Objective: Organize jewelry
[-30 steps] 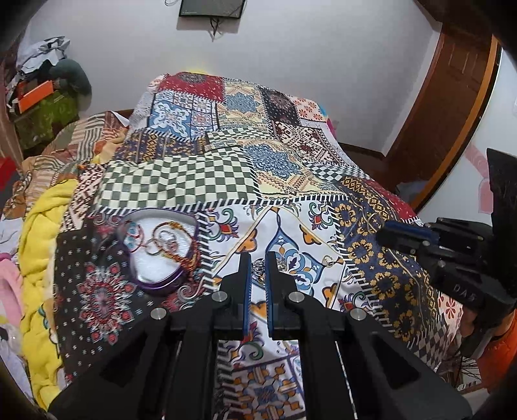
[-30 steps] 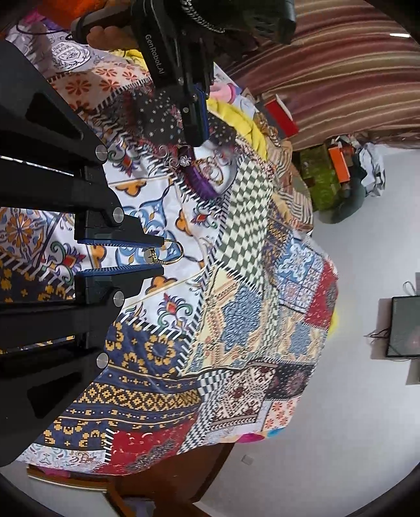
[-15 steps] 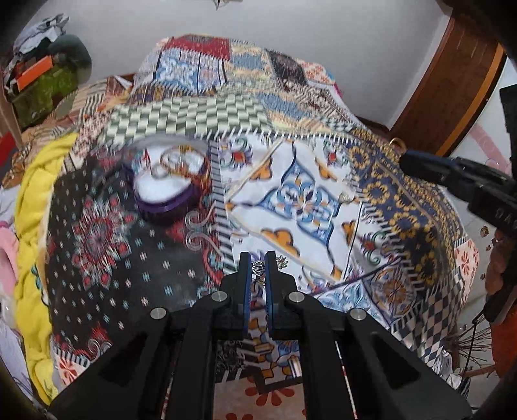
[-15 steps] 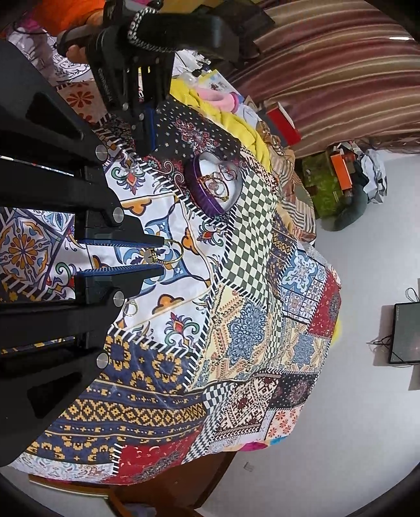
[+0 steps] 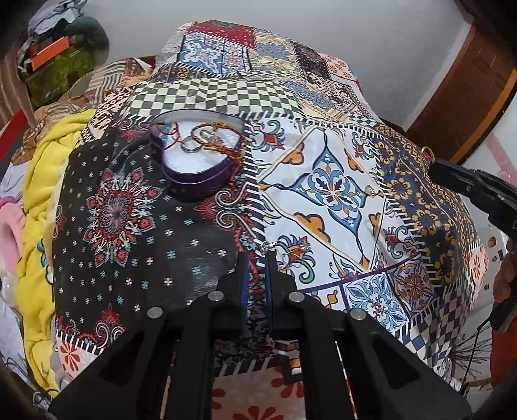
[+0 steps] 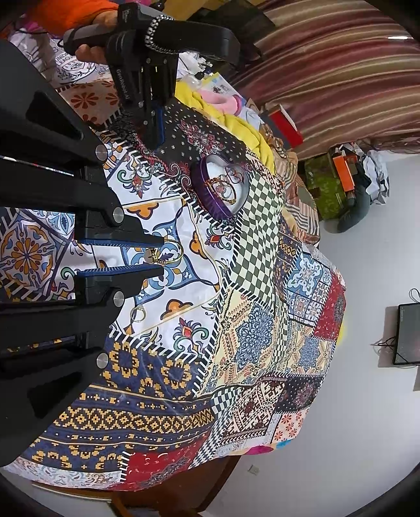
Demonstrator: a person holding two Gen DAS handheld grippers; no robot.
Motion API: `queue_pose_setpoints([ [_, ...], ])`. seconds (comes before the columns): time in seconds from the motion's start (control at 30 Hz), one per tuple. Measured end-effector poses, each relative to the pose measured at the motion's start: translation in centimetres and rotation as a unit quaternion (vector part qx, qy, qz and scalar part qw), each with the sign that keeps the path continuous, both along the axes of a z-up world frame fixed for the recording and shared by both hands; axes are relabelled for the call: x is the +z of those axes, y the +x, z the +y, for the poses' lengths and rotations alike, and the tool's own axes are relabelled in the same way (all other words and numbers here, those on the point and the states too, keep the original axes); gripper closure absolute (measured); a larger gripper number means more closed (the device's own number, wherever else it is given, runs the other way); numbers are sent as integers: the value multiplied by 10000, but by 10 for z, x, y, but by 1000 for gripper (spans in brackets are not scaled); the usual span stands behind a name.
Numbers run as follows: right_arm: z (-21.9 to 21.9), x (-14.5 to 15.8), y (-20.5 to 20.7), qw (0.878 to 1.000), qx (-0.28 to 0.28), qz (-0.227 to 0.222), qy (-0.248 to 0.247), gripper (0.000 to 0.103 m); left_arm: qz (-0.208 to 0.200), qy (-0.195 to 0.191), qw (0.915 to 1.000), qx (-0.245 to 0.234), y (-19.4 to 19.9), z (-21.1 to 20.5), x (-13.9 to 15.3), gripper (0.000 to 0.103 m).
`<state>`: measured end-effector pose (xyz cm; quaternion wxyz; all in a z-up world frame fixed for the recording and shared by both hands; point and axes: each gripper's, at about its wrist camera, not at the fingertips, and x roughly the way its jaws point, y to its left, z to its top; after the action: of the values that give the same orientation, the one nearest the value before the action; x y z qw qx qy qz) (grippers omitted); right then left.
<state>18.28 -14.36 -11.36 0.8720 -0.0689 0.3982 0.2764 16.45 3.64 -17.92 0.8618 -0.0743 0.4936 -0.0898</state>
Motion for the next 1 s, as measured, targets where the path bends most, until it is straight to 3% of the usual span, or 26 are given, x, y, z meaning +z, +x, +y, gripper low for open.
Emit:
queue_pose_setpoints([
  [0.23,-6,-3,2,10000,-39,70,33,94,18,165,9998,-106,5,-7,-1,96],
  [0.43,-11,-8,4,9999,-51,127,-27,94,289,243,9991,-197,21,-15,-18,95],
  [0.6,-14,-12,8,9998,-74,196,-27,94,265,326,9988,-259,26,-22,-24,92],
  [1.0,-8,-13,8,9998,11,214,-26,94,92,336,9990,-297,32,-25,-21,94],
])
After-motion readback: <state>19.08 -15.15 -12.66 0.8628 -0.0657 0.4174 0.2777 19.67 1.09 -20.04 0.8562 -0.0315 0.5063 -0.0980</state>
